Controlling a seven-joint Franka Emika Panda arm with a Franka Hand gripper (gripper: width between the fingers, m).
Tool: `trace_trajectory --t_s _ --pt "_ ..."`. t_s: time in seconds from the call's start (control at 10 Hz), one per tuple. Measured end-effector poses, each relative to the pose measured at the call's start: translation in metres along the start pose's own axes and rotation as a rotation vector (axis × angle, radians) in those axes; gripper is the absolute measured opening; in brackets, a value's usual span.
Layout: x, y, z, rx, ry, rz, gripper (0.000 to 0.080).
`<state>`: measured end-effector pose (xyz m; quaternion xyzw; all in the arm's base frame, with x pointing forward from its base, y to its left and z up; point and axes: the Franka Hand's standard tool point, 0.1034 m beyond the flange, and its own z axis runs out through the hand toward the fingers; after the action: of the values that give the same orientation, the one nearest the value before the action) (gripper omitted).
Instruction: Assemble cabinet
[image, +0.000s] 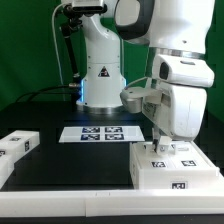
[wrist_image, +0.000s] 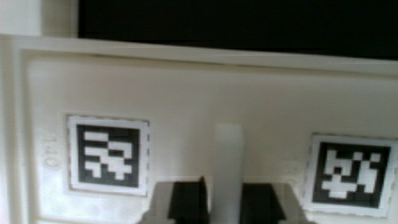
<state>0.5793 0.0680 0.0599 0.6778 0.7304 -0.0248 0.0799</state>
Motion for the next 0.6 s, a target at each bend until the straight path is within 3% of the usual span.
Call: trace_trajectory --t_s 0.3,0.5,0.6 --pt "-0.002 0.000 -0.001 -0.002 -0.001 -0.001 0.0077" --pt "-0.006 0.003 -0.009 -0.016 -0.003 0.025 0.0392" --pt "-0.011 0.004 -0.012 -0.021 -0.005 0.033 0.0392"
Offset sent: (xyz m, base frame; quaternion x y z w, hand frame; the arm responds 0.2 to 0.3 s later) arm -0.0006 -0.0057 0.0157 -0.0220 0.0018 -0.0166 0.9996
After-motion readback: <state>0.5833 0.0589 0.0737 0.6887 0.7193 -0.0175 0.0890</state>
